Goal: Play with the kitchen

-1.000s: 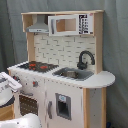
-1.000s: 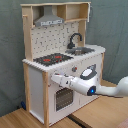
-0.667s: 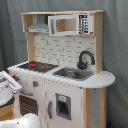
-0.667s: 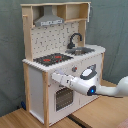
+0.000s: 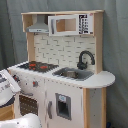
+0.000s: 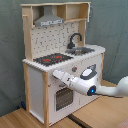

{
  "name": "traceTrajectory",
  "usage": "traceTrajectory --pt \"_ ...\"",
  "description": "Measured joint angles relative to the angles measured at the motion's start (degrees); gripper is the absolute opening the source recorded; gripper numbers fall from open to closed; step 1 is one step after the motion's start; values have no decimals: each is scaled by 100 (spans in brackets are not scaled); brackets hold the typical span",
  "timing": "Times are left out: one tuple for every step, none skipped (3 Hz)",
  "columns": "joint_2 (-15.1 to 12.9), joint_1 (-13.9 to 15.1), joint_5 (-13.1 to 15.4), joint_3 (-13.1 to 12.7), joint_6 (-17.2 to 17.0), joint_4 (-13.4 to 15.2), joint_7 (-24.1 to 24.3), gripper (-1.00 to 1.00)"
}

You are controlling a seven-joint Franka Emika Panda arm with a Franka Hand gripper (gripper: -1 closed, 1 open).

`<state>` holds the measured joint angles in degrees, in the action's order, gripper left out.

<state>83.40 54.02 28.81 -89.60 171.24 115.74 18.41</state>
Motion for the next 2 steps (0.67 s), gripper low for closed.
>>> traceTrajectory --pt "-14 1 -8 0 16 4 658 -100" --pt "-46 4 -11 0 66 18 1260 -100"
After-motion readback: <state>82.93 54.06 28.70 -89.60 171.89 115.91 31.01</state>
